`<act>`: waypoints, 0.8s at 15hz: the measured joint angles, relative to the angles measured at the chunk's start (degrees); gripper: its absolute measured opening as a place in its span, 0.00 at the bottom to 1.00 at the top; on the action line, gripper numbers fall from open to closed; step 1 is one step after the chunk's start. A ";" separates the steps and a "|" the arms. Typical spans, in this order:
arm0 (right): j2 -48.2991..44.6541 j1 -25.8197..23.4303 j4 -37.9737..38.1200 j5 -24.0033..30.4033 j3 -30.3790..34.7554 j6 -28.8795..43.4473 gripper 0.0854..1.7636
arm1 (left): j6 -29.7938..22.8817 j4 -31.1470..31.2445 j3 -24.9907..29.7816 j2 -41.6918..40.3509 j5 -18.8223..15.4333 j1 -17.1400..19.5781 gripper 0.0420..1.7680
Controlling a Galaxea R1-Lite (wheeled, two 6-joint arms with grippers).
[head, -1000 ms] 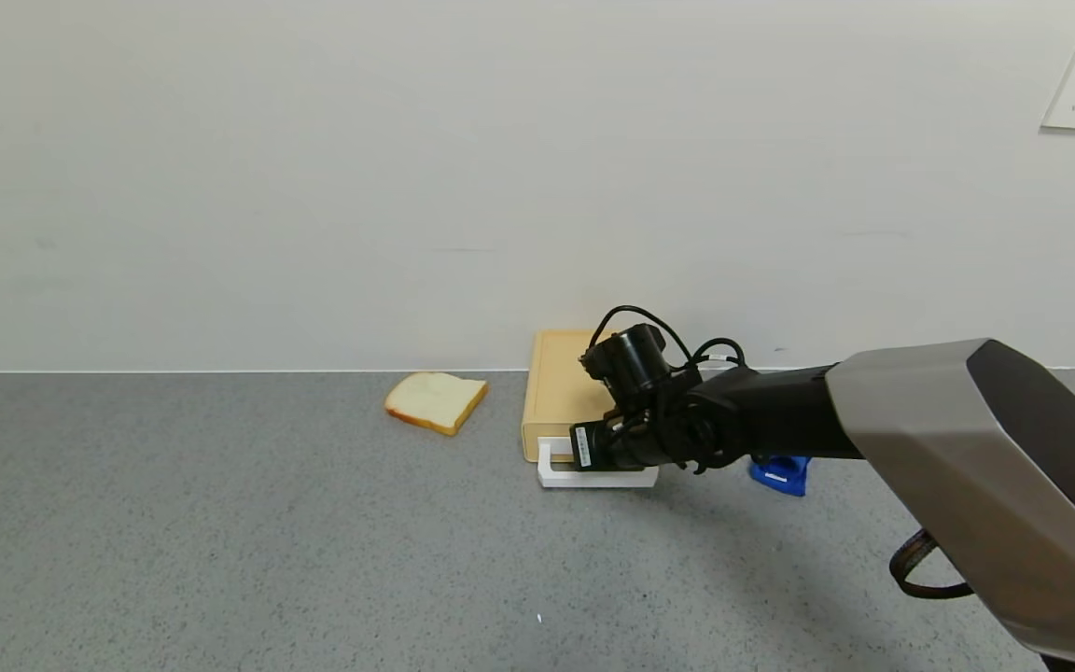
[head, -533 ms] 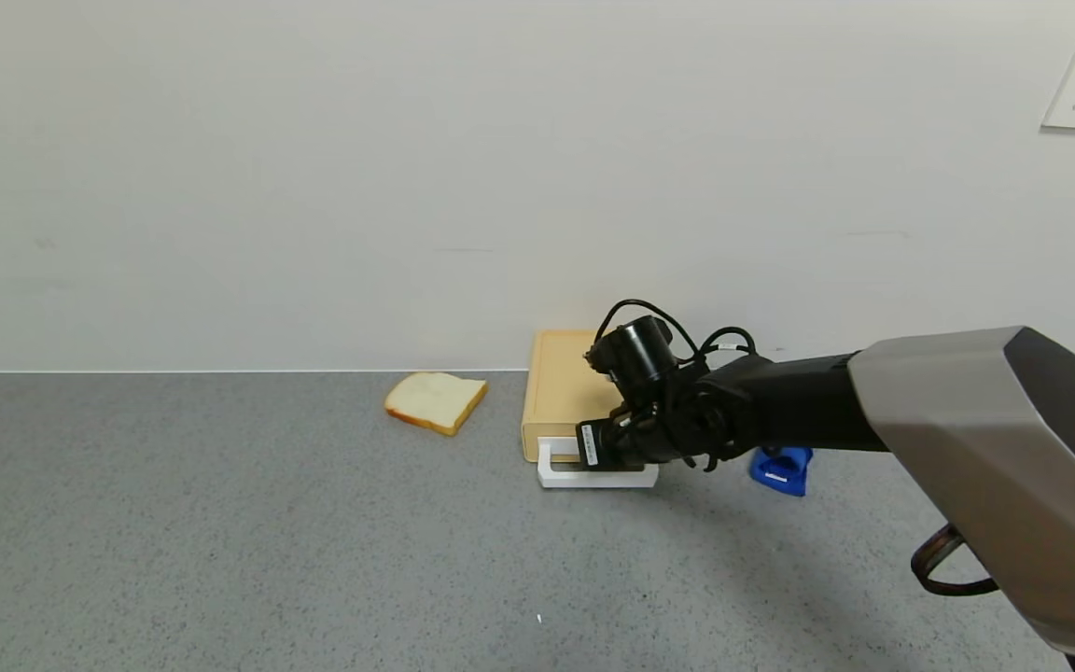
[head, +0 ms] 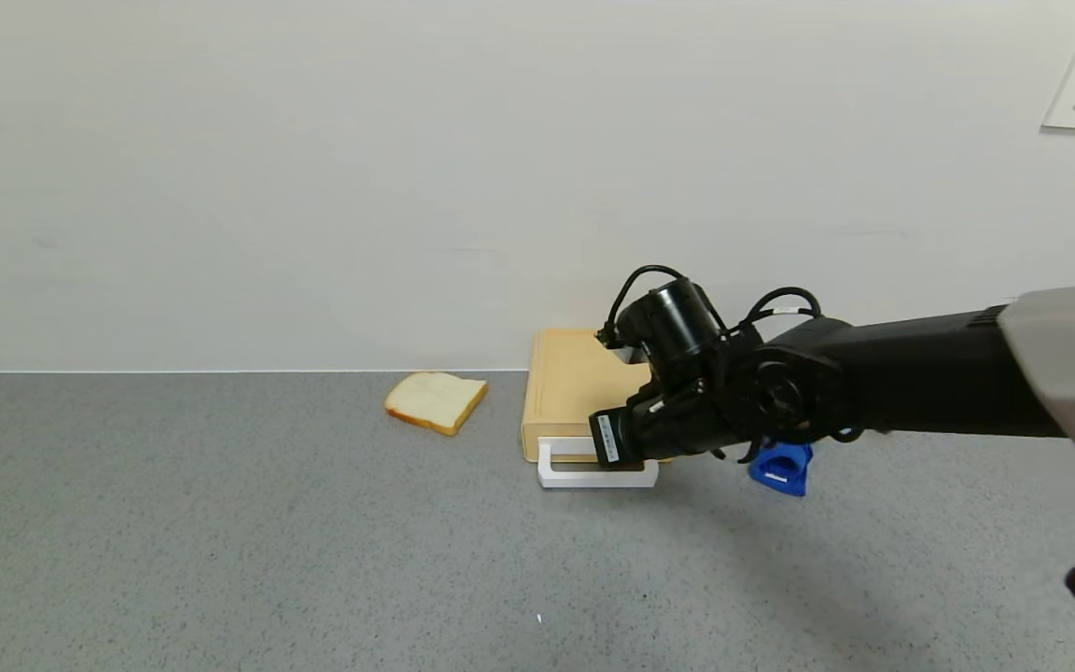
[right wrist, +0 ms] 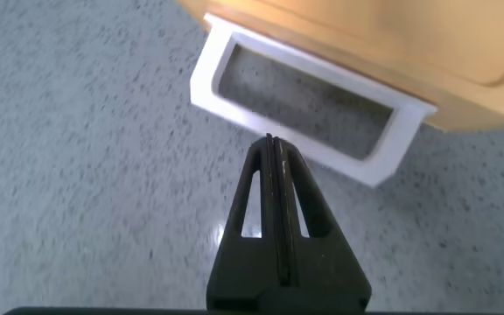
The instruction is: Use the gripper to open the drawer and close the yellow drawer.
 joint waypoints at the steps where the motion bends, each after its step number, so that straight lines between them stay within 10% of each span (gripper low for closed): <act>1: -2.54 0.11 -0.22 0.73 3.04 -1.13 0.02 | 0.00 0.00 0.00 0.00 0.02 0.00 0.98; 7: -19.71 0.39 -6.64 3.45 22.53 -5.57 0.02 | 0.00 0.00 0.00 0.00 0.02 0.00 0.98; 12: -32.96 0.20 -9.68 3.58 35.67 -7.09 0.43 | 0.00 0.00 0.00 0.00 0.05 0.00 0.98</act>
